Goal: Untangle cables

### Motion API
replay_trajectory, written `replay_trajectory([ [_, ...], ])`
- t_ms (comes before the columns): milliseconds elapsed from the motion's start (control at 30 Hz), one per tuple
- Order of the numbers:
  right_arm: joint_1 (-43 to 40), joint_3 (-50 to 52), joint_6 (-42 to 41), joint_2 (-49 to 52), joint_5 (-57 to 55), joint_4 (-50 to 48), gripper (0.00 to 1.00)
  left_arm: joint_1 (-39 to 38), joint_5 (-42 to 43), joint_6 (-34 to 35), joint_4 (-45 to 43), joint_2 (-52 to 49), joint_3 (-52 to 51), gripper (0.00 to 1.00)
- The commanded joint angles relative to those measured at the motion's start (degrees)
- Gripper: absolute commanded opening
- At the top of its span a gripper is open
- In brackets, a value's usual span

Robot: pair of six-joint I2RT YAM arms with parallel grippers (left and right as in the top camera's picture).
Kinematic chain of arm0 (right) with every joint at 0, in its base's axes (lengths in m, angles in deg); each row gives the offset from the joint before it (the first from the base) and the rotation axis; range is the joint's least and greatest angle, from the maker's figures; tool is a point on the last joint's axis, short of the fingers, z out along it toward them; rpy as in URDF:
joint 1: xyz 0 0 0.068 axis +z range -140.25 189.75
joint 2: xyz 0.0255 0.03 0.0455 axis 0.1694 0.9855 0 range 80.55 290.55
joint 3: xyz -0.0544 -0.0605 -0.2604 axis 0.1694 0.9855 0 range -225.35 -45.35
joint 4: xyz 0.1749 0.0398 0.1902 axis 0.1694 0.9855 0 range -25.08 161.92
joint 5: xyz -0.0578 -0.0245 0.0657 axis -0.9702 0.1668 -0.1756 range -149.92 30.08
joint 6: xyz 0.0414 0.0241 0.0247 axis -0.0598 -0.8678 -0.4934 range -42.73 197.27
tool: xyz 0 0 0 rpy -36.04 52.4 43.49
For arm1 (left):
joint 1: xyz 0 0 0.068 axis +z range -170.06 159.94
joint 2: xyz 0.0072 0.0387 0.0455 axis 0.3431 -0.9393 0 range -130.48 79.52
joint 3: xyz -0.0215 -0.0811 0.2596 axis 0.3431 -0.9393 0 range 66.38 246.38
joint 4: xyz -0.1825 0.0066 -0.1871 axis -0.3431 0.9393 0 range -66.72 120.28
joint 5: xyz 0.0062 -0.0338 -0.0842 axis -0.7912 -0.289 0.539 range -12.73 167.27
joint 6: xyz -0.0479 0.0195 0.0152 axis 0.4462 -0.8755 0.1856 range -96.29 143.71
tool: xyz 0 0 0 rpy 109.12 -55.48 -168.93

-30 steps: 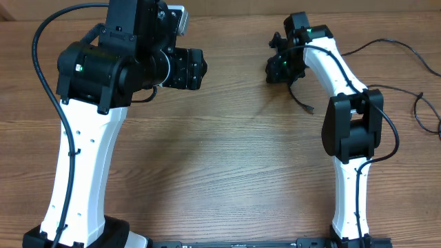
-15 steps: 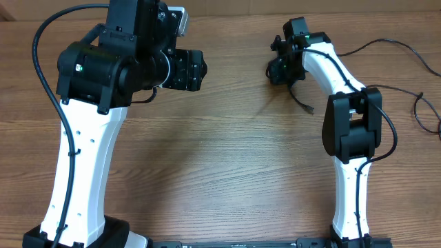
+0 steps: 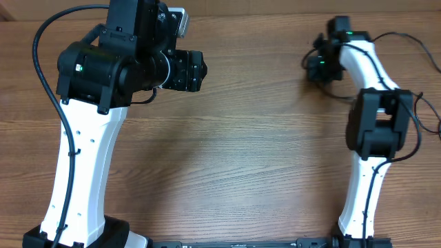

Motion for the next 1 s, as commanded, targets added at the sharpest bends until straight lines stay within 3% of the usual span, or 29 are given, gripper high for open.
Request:
replay_trajectory([
  [0,-3.0,0.2,0.2,-0.1,-5.4,0.1,0.09,-0.4,1.0,0.2,-0.1,0.9,0.0,0.75],
  [733,-26.1,0.2,5.2,-0.1,-8.6,-12.8,0.04,-0.4,2.2,2.8,-1.7,0.9,0.0,0.75],
  [967,-30.1,-2.5,7.1,-0.5,1.0,-6.3,0.1,-0.8,4.2,2.7,-5.3,0.8,0.0,0.76],
])
